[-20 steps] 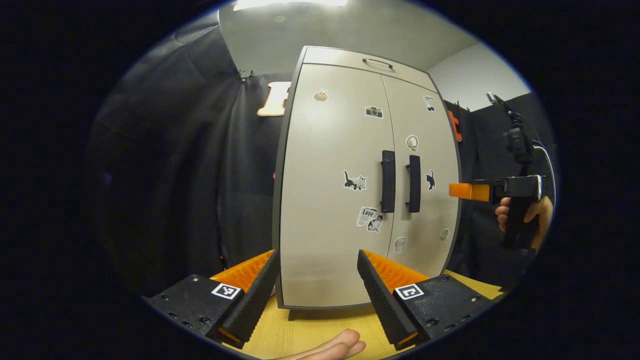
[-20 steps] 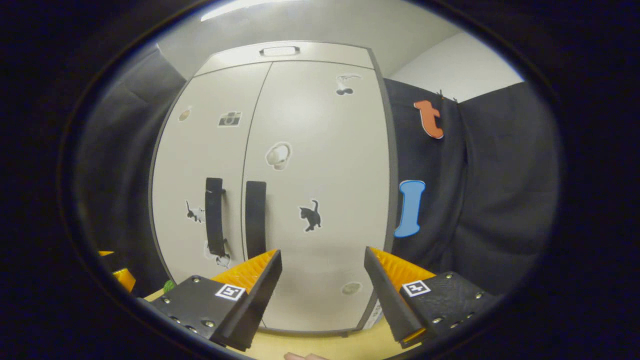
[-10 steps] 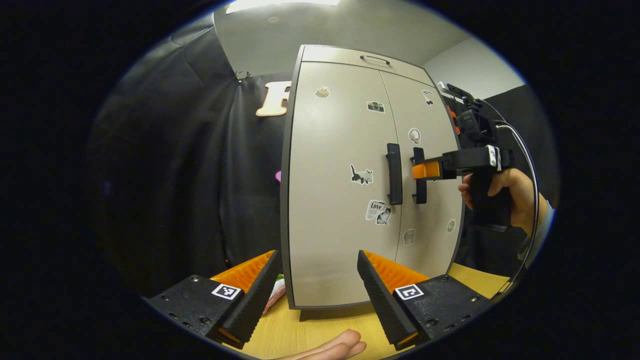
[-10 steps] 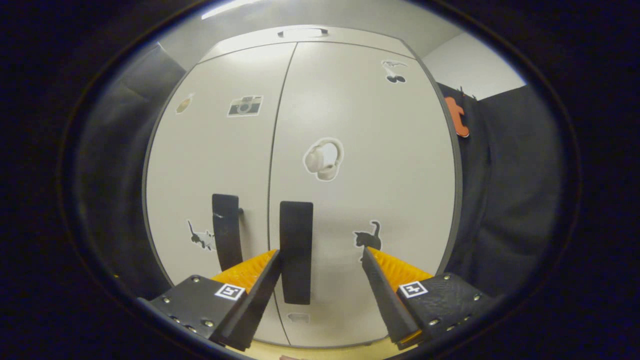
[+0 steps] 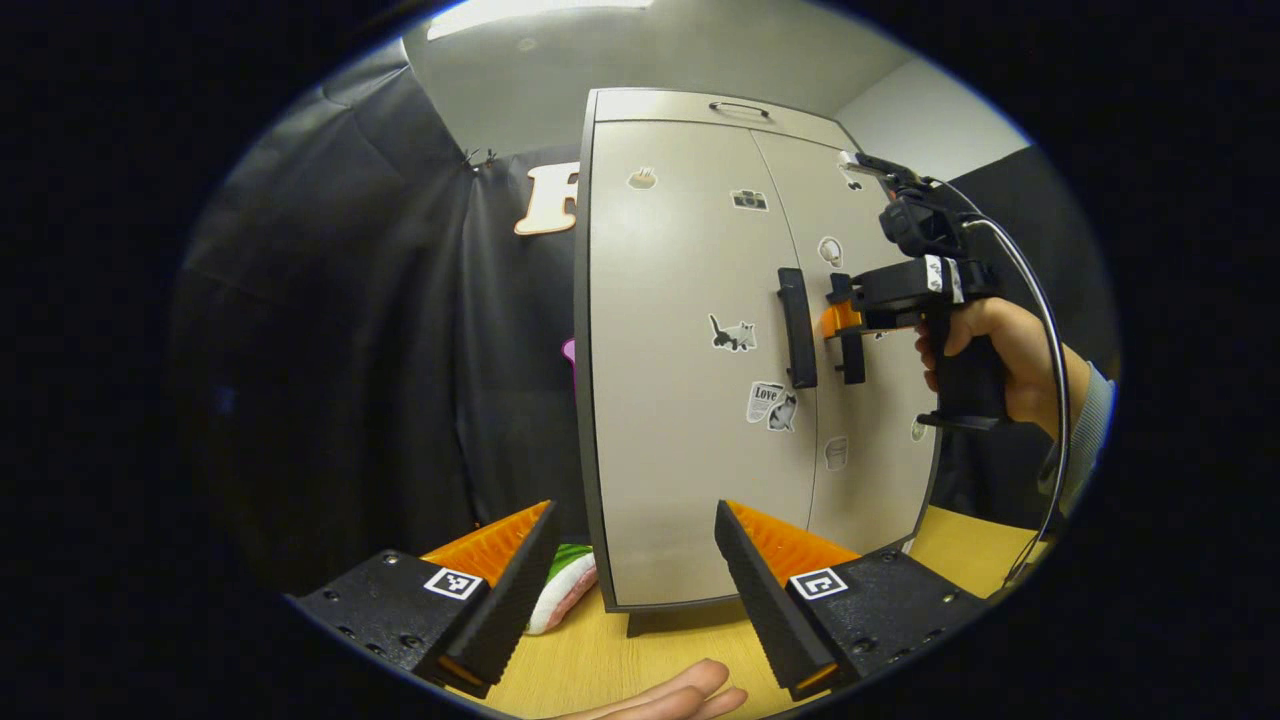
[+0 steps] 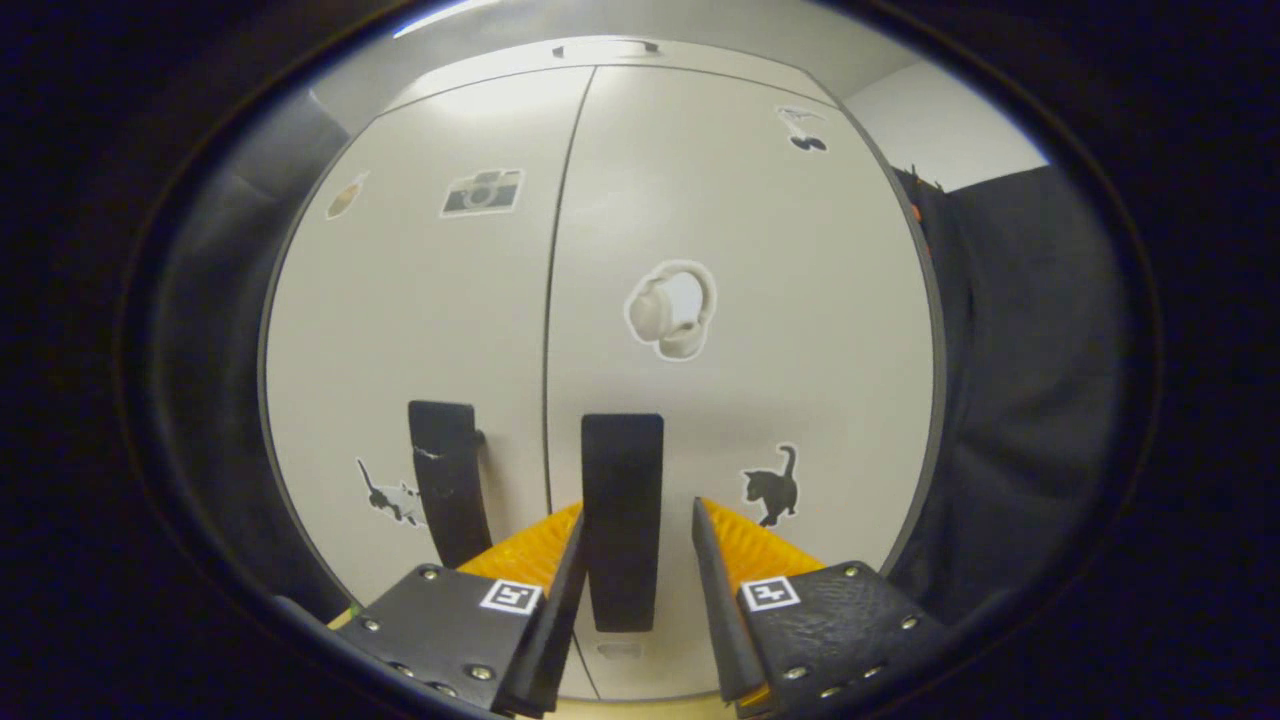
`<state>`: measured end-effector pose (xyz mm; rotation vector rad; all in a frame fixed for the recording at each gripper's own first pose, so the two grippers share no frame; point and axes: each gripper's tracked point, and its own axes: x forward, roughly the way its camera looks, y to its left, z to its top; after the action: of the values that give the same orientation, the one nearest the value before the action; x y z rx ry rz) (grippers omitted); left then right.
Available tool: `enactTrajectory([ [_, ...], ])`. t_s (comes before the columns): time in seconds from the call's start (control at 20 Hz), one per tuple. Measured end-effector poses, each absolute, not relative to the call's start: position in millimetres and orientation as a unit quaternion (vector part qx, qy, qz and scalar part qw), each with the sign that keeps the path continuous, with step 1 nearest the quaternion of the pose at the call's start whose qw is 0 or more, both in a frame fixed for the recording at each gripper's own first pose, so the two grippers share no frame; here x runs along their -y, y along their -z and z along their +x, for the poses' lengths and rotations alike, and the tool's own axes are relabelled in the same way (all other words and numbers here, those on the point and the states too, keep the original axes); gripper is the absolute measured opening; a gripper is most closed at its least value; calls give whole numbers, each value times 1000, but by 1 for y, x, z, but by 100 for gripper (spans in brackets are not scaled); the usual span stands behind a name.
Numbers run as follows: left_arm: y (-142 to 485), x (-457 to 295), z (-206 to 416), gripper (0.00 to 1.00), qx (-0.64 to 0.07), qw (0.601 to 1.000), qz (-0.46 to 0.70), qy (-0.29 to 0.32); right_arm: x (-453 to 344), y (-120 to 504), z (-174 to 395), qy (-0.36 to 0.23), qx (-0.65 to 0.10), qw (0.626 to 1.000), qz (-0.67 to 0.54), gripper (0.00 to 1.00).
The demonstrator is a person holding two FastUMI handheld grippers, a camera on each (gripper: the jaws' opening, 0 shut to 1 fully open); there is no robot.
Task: Open the right door of the double-door shoe cabinet with the right hand, and open the left door with the left hand.
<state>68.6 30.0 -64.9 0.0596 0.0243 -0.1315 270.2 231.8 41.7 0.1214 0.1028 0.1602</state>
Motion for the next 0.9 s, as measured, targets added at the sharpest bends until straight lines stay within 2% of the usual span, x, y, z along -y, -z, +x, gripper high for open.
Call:
enactTrajectory([
  [0.05, 66, -28, 68, 96, -15, 997, 25, 67, -232, -43, 270, -88, -46, 993, 63, 39],
  [0.15, 65, -30, 67, 95, -20, 998, 14, 60, -231, -39, 275, -98, -39, 994, 29, 34],
  [0.2, 64, -32, 67, 95, -21, 998, 8, 53, -232, -42, 268, -104, -42, 993, 27, 27],
  [0.25, 64, -33, 68, 95, -24, 999, 3, 47, -233, -41, 266, -114, -50, 991, 41, 25],
  [0.35, 63, -35, 68, 96, -26, 999, -2, 39, -231, -42, 263, -132, -56, 988, 49, 16],
  [0.9, 53, -16, 60, 96, -28, 999, -6, 27, -214, -49, 237, -208, -57, 975, 53, 16],
])
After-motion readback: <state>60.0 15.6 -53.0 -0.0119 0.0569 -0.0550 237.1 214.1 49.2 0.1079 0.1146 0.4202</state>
